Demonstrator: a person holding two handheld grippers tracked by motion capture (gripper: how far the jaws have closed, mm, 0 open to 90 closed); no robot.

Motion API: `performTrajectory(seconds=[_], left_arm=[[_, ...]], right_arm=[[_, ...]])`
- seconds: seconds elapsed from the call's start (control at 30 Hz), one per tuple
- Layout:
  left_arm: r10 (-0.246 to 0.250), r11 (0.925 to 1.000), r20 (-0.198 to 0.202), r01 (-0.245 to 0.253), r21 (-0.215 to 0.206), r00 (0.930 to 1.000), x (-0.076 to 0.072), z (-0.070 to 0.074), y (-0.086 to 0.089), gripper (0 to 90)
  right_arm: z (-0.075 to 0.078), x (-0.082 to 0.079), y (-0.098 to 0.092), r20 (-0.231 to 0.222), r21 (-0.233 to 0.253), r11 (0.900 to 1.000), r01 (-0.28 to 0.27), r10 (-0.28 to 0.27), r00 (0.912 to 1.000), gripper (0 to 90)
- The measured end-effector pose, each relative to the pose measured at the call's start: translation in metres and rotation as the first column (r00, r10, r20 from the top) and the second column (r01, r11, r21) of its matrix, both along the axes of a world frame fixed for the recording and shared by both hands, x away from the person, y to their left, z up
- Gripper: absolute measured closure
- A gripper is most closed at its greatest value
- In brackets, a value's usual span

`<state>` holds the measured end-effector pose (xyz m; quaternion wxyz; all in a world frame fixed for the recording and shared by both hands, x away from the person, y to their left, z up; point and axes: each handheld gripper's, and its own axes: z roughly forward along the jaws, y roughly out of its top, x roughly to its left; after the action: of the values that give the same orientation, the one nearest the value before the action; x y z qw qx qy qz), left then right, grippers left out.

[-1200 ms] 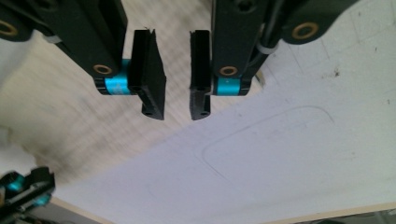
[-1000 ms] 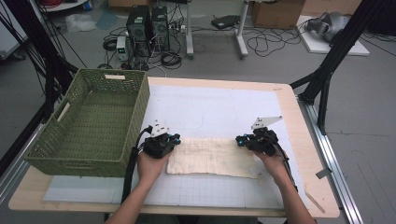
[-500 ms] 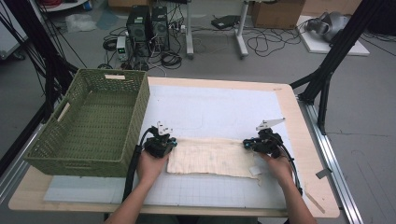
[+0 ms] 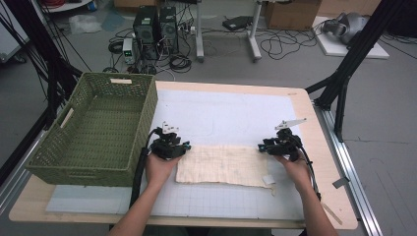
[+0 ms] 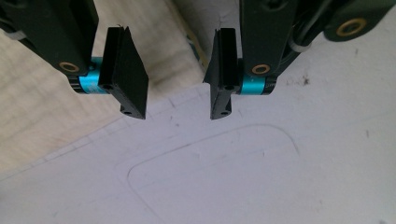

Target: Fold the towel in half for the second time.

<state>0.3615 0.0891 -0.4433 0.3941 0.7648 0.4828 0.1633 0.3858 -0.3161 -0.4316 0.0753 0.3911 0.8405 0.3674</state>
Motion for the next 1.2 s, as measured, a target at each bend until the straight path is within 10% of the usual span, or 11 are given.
performTrajectory(seconds=[0.33, 0.73, 1.2], left_arm=[[-0.074, 0.9972, -0.003, 0.074, 0.015, 0.9973, -0.001, -0.001, -0.001, 84.0], [-0.02, 0.9964, 0.185, 0.035, -0.077, 0.9825, -0.005, 0.025, 0.005, 85.1], [-0.106, 0.9939, 0.234, 0.11, -0.004, 0.9665, -0.031, 0.023, 0.003, 84.8]], right_arm=[[-0.007, -0.003, 0.001, -0.047, 0.026, 0.997, -0.075, 0.076, 0.996, 84.1], [0.022, -0.011, -0.011, 0.101, 0.1, 0.994, -0.054, 0.044, 0.994, 85.6], [0.019, -0.038, -0.019, 0.11, 0.131, 0.987, -0.092, 0.078, 0.9909, 85.6]])
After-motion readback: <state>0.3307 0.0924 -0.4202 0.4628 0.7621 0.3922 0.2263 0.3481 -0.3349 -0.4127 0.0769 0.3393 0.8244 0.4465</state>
